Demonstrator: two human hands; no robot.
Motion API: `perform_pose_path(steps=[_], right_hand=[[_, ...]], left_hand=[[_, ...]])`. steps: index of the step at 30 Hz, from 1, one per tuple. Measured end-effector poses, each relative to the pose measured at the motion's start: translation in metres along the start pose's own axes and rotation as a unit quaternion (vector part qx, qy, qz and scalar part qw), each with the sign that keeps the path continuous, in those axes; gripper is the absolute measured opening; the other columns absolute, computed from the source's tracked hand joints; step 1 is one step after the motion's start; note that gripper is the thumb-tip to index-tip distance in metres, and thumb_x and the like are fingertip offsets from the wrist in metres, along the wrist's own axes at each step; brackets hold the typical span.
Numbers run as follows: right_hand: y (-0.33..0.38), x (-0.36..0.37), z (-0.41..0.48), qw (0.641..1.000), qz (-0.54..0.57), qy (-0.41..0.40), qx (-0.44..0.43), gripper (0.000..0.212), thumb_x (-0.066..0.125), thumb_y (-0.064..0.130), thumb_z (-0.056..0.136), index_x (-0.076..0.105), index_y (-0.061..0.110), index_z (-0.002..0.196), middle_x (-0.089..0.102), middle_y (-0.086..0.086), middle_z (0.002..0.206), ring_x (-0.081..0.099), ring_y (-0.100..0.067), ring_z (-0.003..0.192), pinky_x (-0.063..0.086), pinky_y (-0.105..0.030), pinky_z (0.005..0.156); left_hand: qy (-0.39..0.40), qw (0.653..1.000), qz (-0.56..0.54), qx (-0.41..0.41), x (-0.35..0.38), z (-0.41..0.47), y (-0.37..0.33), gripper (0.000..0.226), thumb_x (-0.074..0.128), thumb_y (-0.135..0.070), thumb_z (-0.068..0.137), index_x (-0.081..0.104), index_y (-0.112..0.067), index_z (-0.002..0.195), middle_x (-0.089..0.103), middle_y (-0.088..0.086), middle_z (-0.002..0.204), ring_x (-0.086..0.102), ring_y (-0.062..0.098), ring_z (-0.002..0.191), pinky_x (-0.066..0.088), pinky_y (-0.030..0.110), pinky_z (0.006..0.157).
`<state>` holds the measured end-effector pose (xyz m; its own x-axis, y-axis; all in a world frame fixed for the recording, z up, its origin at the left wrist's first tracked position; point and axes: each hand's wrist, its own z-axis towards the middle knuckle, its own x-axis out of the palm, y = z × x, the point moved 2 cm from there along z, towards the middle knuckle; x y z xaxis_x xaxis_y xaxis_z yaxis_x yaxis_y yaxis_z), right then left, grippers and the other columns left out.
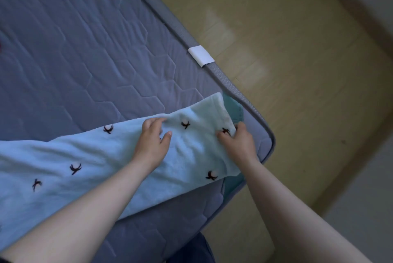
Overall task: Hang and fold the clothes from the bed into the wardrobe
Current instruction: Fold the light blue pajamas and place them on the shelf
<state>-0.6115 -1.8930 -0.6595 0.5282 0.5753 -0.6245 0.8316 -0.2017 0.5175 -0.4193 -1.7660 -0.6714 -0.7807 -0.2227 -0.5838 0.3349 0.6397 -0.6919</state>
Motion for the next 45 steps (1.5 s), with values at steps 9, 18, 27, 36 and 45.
perform_pose_path(steps=[9, 18, 27, 36, 45], right_hand=[[0.061, 0.003, -0.060, 0.995, 0.048, -0.008, -0.091, 0.019, 0.056, 0.038, 0.086, 0.047, 0.022, 0.080, 0.052, 0.007, 0.070, 0.049, -0.003, 0.058, 0.036, -0.022, 0.049], [0.164, 0.084, -0.154, 0.974, 0.099, 0.048, -0.198, 0.022, 0.061, 0.026, 0.083, 0.045, 0.012, 0.077, 0.046, 0.017, 0.057, 0.041, 0.001, 0.051, 0.035, -0.014, 0.047], [0.231, 0.226, -0.269, 0.954, 0.088, 0.080, -0.276, 0.016, 0.063, 0.024, 0.085, 0.049, 0.020, 0.092, 0.056, 0.008, 0.069, 0.051, 0.000, 0.058, 0.040, -0.016, 0.054], [0.281, 0.366, -0.361, 0.941, 0.085, 0.094, -0.313, 0.021, 0.060, 0.030, 0.081, 0.046, 0.032, 0.097, 0.055, 0.010, 0.065, 0.054, 0.000, 0.060, 0.038, -0.013, 0.051], [0.299, 0.479, -0.424, 0.922, 0.070, 0.111, -0.365, 0.021, 0.057, 0.030, 0.085, 0.042, 0.029, 0.099, 0.056, 0.010, 0.073, 0.055, -0.003, 0.061, 0.042, -0.018, 0.051]], left_hand=[[-0.057, 0.988, -0.066, -0.129, -0.060, -0.057, 0.046, 0.033, 0.051, -0.018, 0.096, 0.053, -0.010, 0.127, 0.059, 0.008, 0.121, 0.056, 0.016, 0.094, 0.039, 0.023, 0.084], [-0.125, 0.971, -0.104, -0.173, -0.167, -0.134, 0.111, 0.020, 0.054, -0.023, 0.095, 0.063, -0.011, 0.108, 0.067, 0.011, 0.102, 0.062, 0.026, 0.082, 0.046, 0.032, 0.078], [-0.223, 0.925, -0.163, -0.261, -0.273, -0.257, 0.247, 0.018, 0.056, -0.013, 0.094, 0.064, -0.002, 0.106, 0.068, 0.019, 0.100, 0.065, 0.032, 0.092, 0.051, 0.041, 0.086], [-0.276, 0.899, -0.176, -0.290, -0.341, -0.344, 0.356, 0.019, 0.058, -0.009, 0.092, 0.065, 0.003, 0.105, 0.068, 0.020, 0.102, 0.064, 0.030, 0.093, 0.041, 0.028, 0.076], [-0.305, 0.888, -0.196, -0.283, -0.393, -0.357, 0.449, 0.028, 0.054, -0.018, 0.095, 0.060, -0.003, 0.117, 0.063, 0.006, 0.108, 0.058, 0.019, 0.095, 0.038, 0.022, 0.079]])
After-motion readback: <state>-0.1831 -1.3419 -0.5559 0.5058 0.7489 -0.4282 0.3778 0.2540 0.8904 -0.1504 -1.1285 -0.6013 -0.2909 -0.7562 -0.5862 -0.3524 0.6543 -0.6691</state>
